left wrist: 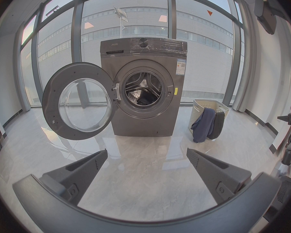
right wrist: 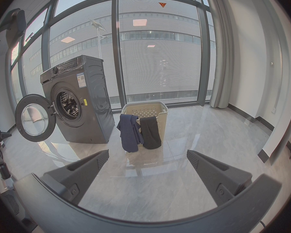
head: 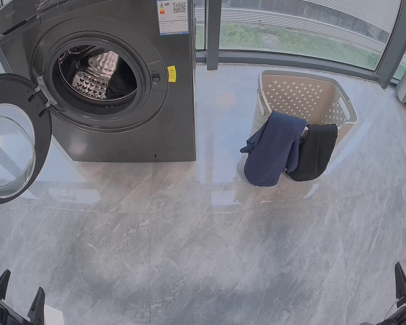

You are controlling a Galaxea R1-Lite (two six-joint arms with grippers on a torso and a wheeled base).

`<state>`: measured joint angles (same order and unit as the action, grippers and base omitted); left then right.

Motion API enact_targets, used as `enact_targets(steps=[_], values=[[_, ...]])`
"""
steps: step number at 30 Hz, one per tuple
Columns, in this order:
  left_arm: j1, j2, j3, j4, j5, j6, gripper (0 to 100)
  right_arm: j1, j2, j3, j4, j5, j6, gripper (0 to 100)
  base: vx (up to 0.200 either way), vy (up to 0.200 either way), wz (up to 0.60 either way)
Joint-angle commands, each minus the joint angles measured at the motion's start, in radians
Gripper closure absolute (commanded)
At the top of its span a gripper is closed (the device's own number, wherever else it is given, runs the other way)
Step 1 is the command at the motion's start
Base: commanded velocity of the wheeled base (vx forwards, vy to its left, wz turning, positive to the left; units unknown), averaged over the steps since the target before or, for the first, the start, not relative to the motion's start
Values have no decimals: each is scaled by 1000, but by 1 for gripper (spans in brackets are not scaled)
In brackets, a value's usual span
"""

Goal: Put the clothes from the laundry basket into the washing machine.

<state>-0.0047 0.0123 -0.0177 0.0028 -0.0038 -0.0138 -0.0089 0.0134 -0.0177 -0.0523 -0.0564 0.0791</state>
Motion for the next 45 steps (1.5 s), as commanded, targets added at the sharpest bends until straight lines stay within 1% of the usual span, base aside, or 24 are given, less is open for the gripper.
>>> enact_targets(steps=[1, 5, 8, 16, 18, 22, 28, 34, 45], values=[[0, -5, 16, 0, -1, -2, 0, 1, -13, 15, 0, 0, -2, 0, 200, 0, 0], [0, -5, 16, 0, -1, 2, 0, 1, -13, 15, 0, 1, -7, 0, 200, 0, 0], [0, -5, 16, 0, -1, 0, 0, 1, -13, 15, -1, 0, 1, 0, 200, 0, 0], [0, -5, 16, 0, -2, -2, 0, 1, -13, 15, 0, -2, -1, 0, 200, 0, 0], [0, -5, 16, 0, 2, -6, 0, 1, -13, 15, 0, -3, 1, 0, 0, 0, 0], [0, -5, 16, 0, 1, -2, 0, 1, -13, 15, -1, -5, 2, 0, 0, 0, 0], [2, -5, 16, 0, 2, -5, 0, 1, -13, 15, 0, -5, 1, 0, 0, -200, 0], [2, -5, 16, -1, 1, 3, 0, 1, -13, 15, -1, -11, 4, 0, 0, -200, 0], [2, -5, 16, -1, -1, 3, 0, 1, -13, 15, -1, -16, 1, 0, 0, -200, 0]])
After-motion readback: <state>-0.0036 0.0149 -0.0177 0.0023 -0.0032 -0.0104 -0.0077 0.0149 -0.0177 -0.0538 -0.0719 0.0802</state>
